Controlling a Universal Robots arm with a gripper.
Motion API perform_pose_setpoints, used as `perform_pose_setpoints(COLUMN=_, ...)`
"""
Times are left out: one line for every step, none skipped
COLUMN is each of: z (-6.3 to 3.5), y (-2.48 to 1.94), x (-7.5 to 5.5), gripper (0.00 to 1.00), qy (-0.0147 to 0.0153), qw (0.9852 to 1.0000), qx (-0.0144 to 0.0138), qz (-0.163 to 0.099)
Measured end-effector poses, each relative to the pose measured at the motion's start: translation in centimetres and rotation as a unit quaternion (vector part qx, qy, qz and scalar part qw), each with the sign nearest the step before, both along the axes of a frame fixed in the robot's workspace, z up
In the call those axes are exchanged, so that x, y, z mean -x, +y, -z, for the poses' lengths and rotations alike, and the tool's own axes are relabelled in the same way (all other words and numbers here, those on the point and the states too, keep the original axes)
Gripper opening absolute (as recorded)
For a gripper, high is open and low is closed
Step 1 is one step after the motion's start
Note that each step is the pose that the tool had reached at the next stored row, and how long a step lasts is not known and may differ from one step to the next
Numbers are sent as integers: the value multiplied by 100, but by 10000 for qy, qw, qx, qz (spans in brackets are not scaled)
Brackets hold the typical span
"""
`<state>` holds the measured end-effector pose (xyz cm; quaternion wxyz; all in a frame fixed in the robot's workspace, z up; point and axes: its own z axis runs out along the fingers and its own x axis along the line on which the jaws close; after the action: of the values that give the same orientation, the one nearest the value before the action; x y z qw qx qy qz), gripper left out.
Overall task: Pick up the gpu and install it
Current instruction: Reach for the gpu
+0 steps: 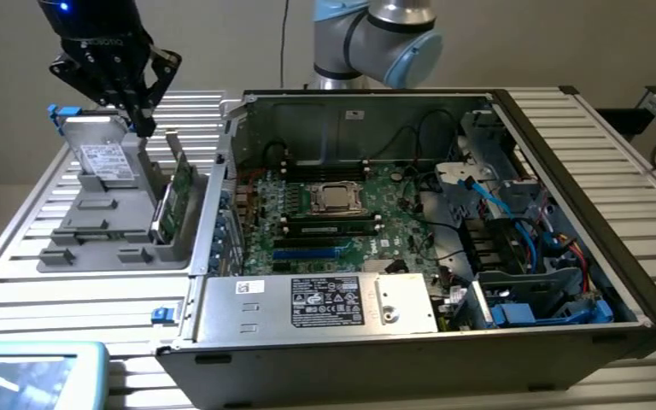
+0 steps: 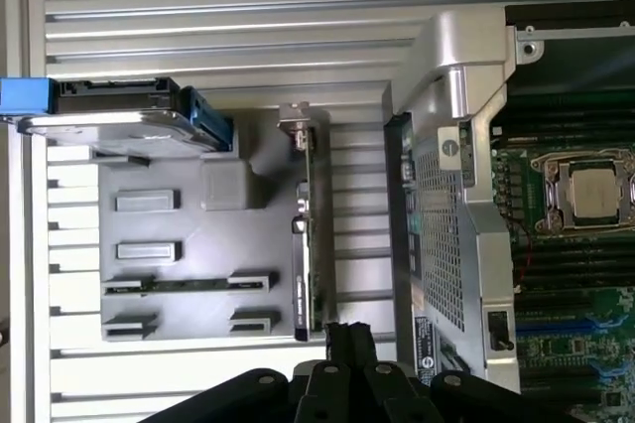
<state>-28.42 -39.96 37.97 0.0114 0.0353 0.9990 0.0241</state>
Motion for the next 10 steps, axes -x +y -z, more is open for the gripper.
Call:
perform_pose_setpoints(z=10, y=0, x=45, gripper=12, qy=-7, qw=10000, qx=0, qz=0)
perform_pose_setpoints(z=20, y=0, x=91, gripper=12, qy=-19, qw=10000, qx=0, qz=0)
perform_pose_setpoints(z=29, y=0, x=134, gripper=12, qy=-36, qw=10000, qx=0, qz=0)
perform_pose_setpoints(z=38, y=0, x=175, gripper=12, qy=-54, qw=10000, qx=0, qz=0)
perform_pose_setpoints(z=49, y=0, x=218, gripper=12, qy=-70, qw=10000, qx=0, qz=0)
perform_pose_setpoints(z=61, y=0, x=261, gripper=12, qy=-87, qw=10000, qx=0, qz=0)
perform_pose_setpoints(z=74, y=0, x=305, gripper=12, qy=-105, qw=9999, qx=-1, qz=0)
perform_pose_setpoints(z=85, y=1, x=347, gripper=12, qy=-124, qw=9999, qx=0, qz=0)
perform_pose_setpoints(z=97, y=7, x=378, gripper=12, qy=-142, qw=9999, qx=1, qz=0)
perform_pose_setpoints(z=109, y=22, x=386, gripper=12, qy=-155, qw=9999, qx=0, qz=0)
